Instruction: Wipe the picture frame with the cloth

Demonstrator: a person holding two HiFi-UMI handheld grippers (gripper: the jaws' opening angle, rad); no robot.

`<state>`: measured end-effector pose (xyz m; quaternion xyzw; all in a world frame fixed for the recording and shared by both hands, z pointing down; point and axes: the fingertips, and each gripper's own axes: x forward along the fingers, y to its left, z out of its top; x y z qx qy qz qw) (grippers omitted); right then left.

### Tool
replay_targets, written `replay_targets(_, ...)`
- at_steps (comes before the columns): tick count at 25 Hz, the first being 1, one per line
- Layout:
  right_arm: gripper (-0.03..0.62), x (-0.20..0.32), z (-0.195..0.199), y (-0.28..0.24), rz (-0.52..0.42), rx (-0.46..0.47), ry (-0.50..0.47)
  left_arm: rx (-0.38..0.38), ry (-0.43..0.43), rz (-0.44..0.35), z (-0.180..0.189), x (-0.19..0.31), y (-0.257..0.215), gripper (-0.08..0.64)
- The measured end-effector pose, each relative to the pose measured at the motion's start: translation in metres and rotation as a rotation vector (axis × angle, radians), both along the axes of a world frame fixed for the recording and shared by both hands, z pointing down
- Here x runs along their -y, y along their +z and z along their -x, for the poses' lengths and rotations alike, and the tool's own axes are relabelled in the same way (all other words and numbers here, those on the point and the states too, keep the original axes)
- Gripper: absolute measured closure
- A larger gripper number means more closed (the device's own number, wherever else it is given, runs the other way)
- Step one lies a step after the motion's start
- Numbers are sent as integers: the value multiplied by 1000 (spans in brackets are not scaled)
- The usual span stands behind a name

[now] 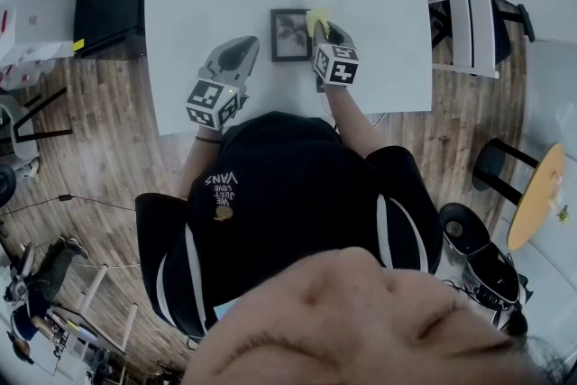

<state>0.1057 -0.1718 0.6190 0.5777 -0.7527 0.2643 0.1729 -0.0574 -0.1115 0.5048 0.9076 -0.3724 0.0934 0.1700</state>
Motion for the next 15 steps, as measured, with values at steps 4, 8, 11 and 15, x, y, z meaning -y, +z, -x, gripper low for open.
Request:
replay_targets(4,545,-5,26,-1,-2,24,-47,-1,-9,-3,6,-3,-1,543)
replay_targets(8,545,-8,49,2,7,36,-90,7,-31,-3,18,-5,-1,543)
replay_targets(11,545,-9,67,4,10,47,-121,10,-47,-2,27,-7,-1,543)
replay_targets(15,545,-12,88,6,19,61,-153,13,-56,-1,36,-9,-1,543)
